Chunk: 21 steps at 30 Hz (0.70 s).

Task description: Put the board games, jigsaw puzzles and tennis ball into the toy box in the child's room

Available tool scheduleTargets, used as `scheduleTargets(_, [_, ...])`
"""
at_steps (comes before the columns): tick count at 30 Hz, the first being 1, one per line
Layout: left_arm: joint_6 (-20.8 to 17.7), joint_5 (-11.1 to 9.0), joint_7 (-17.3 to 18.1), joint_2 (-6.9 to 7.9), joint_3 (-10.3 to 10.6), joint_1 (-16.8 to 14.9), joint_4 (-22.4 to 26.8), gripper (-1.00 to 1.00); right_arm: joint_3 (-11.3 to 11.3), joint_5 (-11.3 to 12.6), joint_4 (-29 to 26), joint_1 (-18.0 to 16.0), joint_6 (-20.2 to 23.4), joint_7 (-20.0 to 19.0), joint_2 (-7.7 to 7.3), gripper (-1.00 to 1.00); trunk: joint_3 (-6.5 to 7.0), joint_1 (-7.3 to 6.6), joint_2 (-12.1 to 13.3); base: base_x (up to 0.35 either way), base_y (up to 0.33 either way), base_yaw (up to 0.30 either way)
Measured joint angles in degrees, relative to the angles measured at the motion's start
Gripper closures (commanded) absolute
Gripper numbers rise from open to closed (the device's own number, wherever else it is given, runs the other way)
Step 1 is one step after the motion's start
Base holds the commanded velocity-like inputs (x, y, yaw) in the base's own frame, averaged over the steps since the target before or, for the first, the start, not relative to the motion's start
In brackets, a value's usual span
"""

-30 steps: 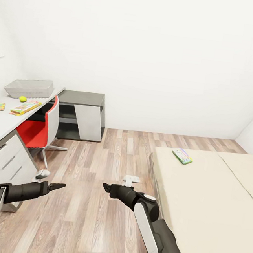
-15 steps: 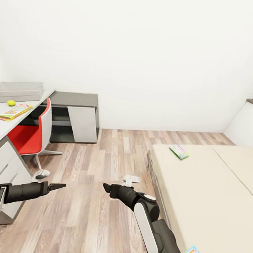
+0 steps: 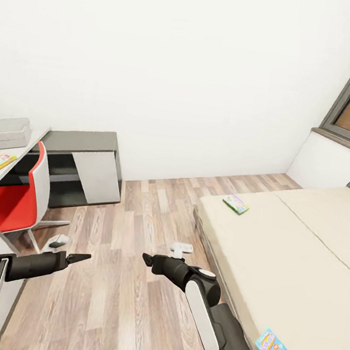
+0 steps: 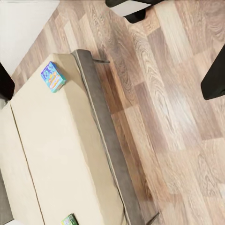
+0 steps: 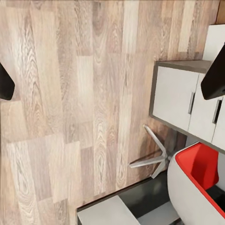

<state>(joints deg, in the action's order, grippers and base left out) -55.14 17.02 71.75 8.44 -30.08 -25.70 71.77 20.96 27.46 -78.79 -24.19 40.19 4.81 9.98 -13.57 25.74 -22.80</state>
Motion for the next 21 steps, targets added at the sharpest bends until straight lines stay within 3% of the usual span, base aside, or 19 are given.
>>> scheduleTargets(21, [0.0, -0.01, 0.0, -0.04, 0.04, 0.0, 0.0, -1.0, -0.01, 0.0, 0.24, 0.01, -0.06, -0.02, 0.0, -1.0, 0.11, -0.01, 0.0, 0.197, 0.187, -0.274])
